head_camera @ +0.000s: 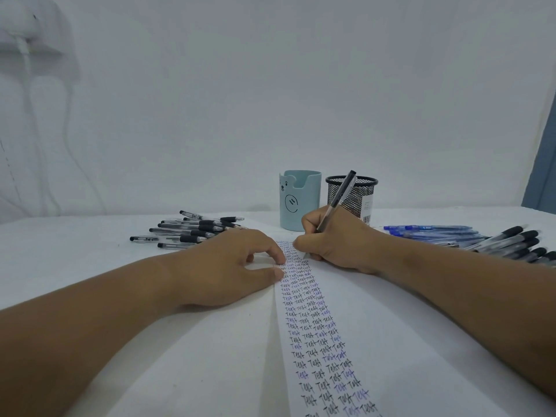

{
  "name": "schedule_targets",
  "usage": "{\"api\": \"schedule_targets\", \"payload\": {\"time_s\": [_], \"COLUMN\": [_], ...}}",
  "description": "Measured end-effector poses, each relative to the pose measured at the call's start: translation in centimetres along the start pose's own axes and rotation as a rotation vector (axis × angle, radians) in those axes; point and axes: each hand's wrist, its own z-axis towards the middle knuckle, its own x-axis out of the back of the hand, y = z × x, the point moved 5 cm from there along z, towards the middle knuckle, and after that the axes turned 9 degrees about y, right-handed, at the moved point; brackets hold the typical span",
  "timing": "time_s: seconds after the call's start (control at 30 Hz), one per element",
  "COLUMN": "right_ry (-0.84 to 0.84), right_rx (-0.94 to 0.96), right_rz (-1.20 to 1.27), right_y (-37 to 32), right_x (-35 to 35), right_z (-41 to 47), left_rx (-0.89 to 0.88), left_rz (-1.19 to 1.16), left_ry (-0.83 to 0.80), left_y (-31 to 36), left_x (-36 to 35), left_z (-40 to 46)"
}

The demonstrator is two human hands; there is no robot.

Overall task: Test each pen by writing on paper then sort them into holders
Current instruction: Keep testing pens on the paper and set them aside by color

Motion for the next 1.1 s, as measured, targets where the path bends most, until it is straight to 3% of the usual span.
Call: {"api": "schedule_targets", "payload": {"time_s": [0.93, 1.1], "right_ry": [0.012, 0.106], "right_rx": [0.025, 0.027], "right_rz": [-0.047, -0.01], "right_y": [0.69, 0.25], "right_x": [-0.01, 0.35], "right_z": [0.52, 0.2], "left_rx": [0.003, 0.011], "left_rz": [0.037, 0.025], "left_ry": [-0.029, -0.027], "left_y": [-0.06, 0.01], "left_x": [0.01, 0.0], "left_z": [-0.16, -0.25]}}
